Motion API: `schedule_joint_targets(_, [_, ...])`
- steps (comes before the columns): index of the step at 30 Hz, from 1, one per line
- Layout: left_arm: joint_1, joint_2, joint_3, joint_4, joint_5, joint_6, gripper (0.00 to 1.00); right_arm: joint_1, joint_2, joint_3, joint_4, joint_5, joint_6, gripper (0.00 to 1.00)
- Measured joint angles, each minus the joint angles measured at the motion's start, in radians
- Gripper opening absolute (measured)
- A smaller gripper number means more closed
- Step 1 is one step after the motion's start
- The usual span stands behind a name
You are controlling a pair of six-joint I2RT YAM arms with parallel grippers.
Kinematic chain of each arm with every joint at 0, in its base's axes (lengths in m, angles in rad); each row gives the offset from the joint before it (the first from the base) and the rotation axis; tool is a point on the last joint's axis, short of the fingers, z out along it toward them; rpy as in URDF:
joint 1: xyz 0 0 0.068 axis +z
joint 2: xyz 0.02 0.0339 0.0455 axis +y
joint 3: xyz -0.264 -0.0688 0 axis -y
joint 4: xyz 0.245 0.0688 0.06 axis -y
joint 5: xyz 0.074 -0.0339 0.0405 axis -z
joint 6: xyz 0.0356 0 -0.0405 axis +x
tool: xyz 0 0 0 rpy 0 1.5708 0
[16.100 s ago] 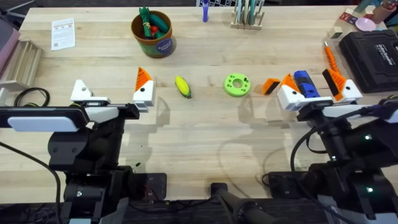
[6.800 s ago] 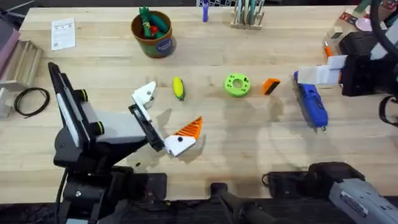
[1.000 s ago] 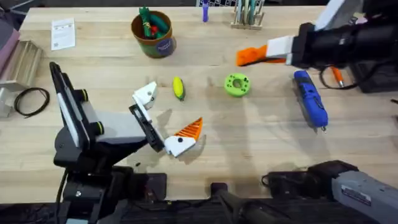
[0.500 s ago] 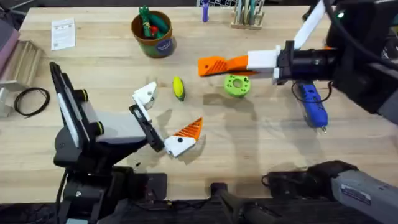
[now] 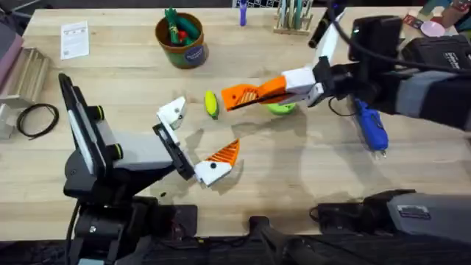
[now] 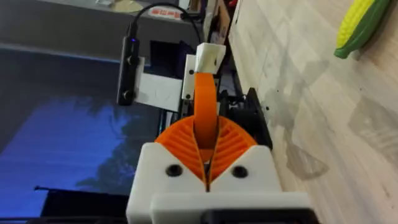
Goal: Pick up the gripper from the table and insert it into the empty holder that is missing its gripper. Then pick up a screw, insert it into the mounting hole, and use the screwdriver to tighten it. Finally, clean up the table by picking up the vegetable and placing it into the bucket.
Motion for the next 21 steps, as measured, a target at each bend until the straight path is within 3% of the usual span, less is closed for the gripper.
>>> schedule_joint_targets(8, [0.0,0.0,0.0,0.0,0.0,0.0,0.986,0.052,0.151,0.009,0.069,-0.077,0.006,0.009])
schedule_joint_targets(15, [0.0,0.0,0.0,0.0,0.0,0.0,0.986,0.118,0.264,0.123,0.065,-0.09,0.006,0.009])
schedule_joint_targets(21, [0.0,0.0,0.0,0.0,0.0,0.0,0.985,0.151,0.28,0.192,0.038,-0.09,0.007,0.009])
